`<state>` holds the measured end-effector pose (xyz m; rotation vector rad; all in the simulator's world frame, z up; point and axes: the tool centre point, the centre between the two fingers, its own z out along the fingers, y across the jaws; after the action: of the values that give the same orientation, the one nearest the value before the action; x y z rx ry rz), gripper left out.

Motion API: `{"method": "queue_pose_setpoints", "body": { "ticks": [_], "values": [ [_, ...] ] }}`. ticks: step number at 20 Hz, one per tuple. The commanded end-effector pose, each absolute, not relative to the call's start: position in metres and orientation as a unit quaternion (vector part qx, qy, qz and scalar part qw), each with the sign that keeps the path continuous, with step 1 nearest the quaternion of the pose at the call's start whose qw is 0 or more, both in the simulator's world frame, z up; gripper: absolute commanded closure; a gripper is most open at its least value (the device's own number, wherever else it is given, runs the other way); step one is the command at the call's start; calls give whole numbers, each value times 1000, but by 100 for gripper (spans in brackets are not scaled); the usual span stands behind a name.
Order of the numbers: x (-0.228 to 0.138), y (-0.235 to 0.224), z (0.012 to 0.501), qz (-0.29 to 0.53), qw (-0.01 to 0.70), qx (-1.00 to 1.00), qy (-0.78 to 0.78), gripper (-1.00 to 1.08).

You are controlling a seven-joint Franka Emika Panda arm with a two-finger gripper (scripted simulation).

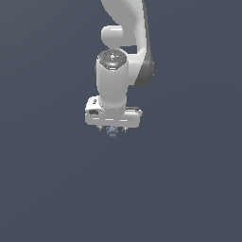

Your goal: Pick up the object and move it to a goal position.

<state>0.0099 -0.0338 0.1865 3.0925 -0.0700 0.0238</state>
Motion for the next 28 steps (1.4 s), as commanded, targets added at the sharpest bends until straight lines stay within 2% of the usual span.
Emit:
{"method": "queue_pose_setpoints", "body": {
  "ticks": [1,10,28],
  "values": [
    [10,-34,187,8,24,999,-23,-92],
    [13,-62,200,15,21,999,-42,-92],
    [-4,-61,177,10,19,999,48,-92]
  ]
}}
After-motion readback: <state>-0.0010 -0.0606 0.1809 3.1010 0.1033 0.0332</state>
